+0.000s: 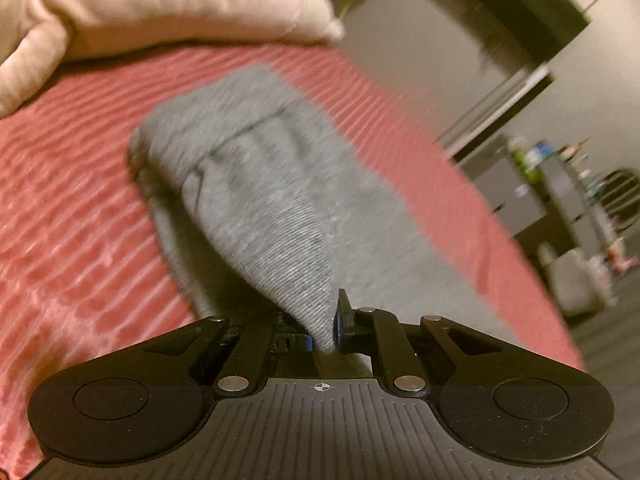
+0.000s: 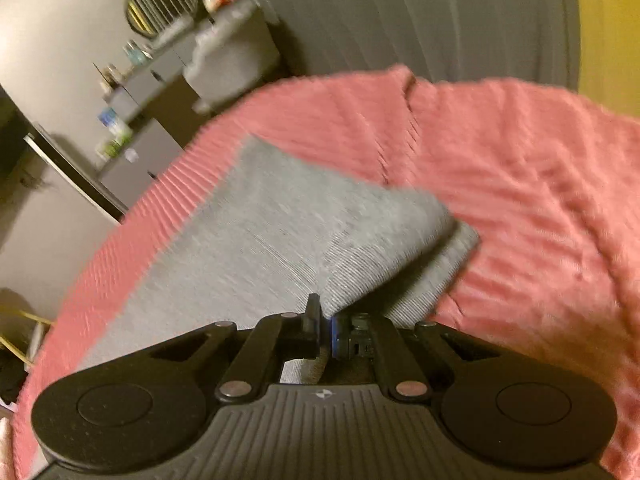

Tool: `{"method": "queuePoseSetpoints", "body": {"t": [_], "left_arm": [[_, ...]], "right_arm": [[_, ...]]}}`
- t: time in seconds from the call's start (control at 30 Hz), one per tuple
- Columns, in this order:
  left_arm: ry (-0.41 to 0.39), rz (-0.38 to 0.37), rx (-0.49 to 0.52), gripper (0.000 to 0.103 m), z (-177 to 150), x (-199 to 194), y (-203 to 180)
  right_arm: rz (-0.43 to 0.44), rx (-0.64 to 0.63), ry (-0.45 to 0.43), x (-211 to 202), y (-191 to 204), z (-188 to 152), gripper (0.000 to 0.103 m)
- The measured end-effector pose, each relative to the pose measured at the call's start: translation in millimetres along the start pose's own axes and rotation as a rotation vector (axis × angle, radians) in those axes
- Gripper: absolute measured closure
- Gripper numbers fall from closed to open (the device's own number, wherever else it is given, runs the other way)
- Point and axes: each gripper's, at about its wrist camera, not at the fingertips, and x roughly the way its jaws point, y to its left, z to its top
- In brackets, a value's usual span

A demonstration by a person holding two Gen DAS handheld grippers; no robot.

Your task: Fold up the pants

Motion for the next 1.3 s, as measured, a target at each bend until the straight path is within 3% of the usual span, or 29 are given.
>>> {"method": "queuePoseSetpoints", "body": {"t": [0.07, 0.13, 0.27, 0.4, 0.47, 0.53, 0.57, 0.63, 0.7, 0.77, 0.87, 0.97, 1.07, 1.17, 1.27, 1.3], "left_arm": [[-0.014, -0.03, 0.005, 0.091, 3, -6, -1], [-0.006, -0.009, 0.037, 0.091, 0, -5, 1], [0.085, 0.073, 0.006, 0.091, -10, 18, 18], [0.082, 0.111, -0.007, 0.082, -11, 22, 16], [0.05, 0.168, 0.031, 0.068, -6, 13, 7], [-0.037, 0.286, 0.105, 0.035, 0, -2, -4], [-0.112, 0.366, 0.154, 0.031, 1, -13, -11], [-0.227, 0.436, 0.264, 0.029, -3, -28, -28], [-0.275, 0.427, 0.407, 0.026, -13, -32, -54], [-0.256, 0.357, 0.513, 0.021, -30, -25, -85], [-0.168, 0.22, 0.596, 0.019, -62, 1, -130], [-0.106, 0.152, 0.657, 0.021, -97, 35, -175], [-0.105, 0.143, 0.734, 0.027, -122, 64, -207], [-0.135, 0.108, 0.798, 0.026, -132, 88, -223], [-0.155, 0.181, 0.788, 0.026, -124, 118, -217], [-0.159, 0.209, 0.779, 0.025, -120, 119, -208]], "right_arm": [[0.032, 0.014, -0.045, -10, -2, 4, 0.098], [0.015, -0.009, -0.073, -15, -5, 5, 0.099], [-0.072, -0.014, -0.013, 0, -19, -5, 0.098], [-0.139, -0.084, 0.013, 10, -20, -16, 0.098], [-0.18, -0.121, 0.009, 6, -15, -14, 0.097], [-0.278, -0.148, -0.035, -5, -12, -6, 0.088], [-0.323, -0.161, -0.069, -12, -10, -1, 0.087], [-0.356, -0.204, -0.145, -28, -1, 4, 0.086], [-0.303, -0.251, -0.21, -39, 16, 2, 0.086], [-0.214, -0.309, -0.219, -38, 42, -9, 0.082], [-0.049, -0.496, -0.102, -8, 105, -56, 0.082], [0.133, -0.697, 0.015, 20, 171, -121, 0.082], [0.305, -0.828, 0.099, 35, 231, -182, 0.082], [0.409, -0.911, 0.115, 43, 272, -222, 0.082], [0.474, -0.928, 0.122, 56, 295, -241, 0.079], [0.468, -0.935, 0.131, 67, 300, -242, 0.073]]}}
